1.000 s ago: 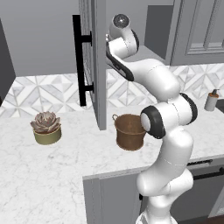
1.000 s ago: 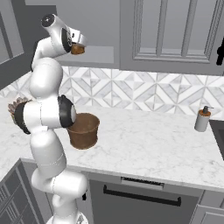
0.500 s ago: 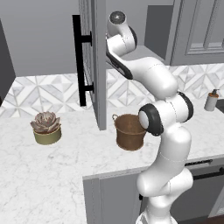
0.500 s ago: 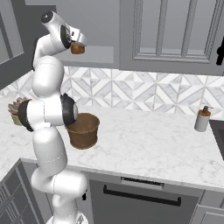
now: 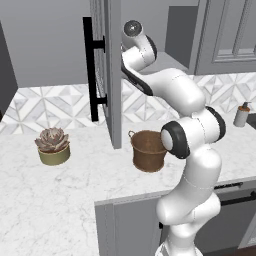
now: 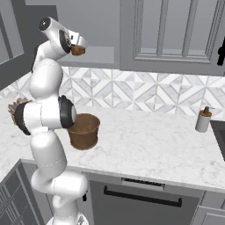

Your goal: Open the cabinet, pick up the bread from the cabinet and place it in the basket. Then move the basket to the dining counter.

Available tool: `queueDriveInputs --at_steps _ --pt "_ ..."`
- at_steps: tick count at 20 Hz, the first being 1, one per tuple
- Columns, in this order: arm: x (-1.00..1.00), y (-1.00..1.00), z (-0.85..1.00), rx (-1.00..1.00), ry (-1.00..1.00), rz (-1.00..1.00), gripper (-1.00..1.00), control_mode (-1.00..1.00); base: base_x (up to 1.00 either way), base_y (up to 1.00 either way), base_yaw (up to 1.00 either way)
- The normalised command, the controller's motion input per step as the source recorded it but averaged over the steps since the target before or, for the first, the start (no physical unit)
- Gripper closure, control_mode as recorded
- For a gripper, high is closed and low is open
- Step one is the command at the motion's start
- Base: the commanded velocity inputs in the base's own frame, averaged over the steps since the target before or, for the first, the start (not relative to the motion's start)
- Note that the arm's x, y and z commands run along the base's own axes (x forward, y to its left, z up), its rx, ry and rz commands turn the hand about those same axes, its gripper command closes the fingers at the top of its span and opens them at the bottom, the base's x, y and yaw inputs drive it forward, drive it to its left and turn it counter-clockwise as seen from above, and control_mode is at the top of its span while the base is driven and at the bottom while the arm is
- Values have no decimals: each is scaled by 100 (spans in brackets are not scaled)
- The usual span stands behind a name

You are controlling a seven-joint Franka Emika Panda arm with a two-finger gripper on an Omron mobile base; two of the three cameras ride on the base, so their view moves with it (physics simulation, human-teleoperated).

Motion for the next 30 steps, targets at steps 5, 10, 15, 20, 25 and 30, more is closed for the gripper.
queueDriveInputs --at_steps 5,10,15,20,25,30 --pt "0 0 -3 0 -4 0 -100 -100 0 0 0" --pt "0 0 0 0 0 0 100 -100 0 0 0" --pt "0 -3 0 0 0 0 100 -100 0 0 0" --pt "-8 -38 -15 0 -4 14 100 -100 0 0 0" --pt "-31 -61 -4 7 -12 25 100 -100 0 0 0" --pt "-76 -15 10 4 -1 6 100 -100 0 0 0"
